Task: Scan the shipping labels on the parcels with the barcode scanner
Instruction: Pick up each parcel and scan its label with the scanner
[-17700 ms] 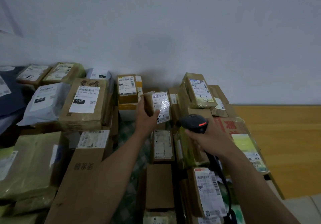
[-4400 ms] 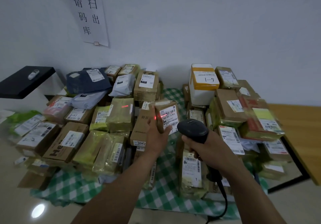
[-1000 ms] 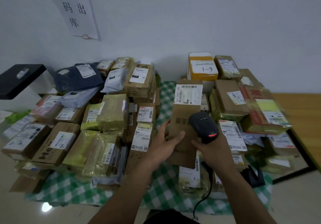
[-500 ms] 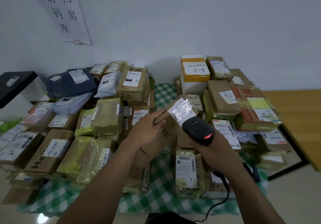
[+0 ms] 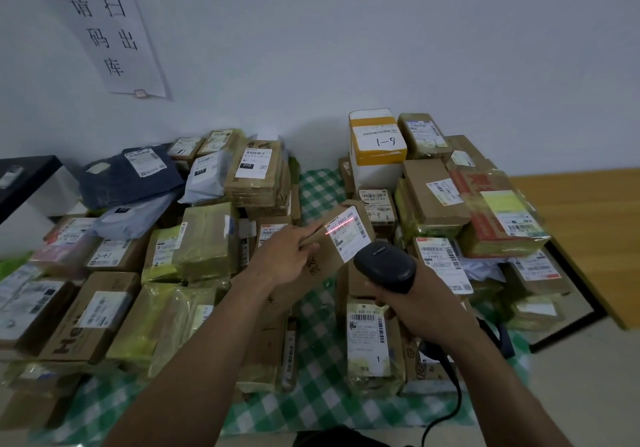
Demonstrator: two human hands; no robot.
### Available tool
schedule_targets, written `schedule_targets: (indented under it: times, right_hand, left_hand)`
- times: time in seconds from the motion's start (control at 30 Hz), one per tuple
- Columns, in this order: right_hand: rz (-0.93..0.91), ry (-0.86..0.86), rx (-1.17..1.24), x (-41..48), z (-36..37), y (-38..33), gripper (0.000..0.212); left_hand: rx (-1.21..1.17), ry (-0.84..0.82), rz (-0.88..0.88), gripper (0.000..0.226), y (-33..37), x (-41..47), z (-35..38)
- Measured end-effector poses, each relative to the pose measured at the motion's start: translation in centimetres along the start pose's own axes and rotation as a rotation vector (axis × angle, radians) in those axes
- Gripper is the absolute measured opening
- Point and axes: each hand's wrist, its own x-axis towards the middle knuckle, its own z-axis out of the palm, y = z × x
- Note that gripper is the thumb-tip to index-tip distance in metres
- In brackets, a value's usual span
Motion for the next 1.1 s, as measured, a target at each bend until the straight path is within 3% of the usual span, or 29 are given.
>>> schedule_targets:
  times: [0.17, 0.57, 0.7, 0.9, 1.0, 1.1]
  right_hand:
    - [-0.004, -0.019, -0.01, 0.2, 0.0, 0.1, 0.024]
    - [-0.038, -0.038, -0.016, 0.0, -0.3, -0.2, 0.022]
    - [-0.024, 0.014, -0.014, -0.3, -0.7, 0.3, 0.025]
    - [0.03, 0.104, -0.032, -0.2, -1.8, 2.3, 0.023]
    - [0.035, 0.101, -0.051, -0.5, -1.9, 2.9, 0.02]
    - [0.05, 0.108, -0.025, -1.1, -1.9, 3.5, 0.016]
  left_hand:
    - [0.0, 0.004, 0.012, 0.042, -0.4, 0.1, 0.0]
    - [-0.016, -0.034, -0.025, 0.05, -0.9, 0.2, 0.2]
    - [-0.215, 0.0, -0.05, 0.049, 0.1, -0.6, 0.0]
    - [-0.808, 0.02, -0.241, 0.05, 3.6, -2.9, 3.6]
    - [-0.81, -0.012, -0.288, 0.052, 4.3, -3.0, 7.1]
    - [-0.665, -0.025, -0.309, 0.046, 4.5, -2.9, 10.1]
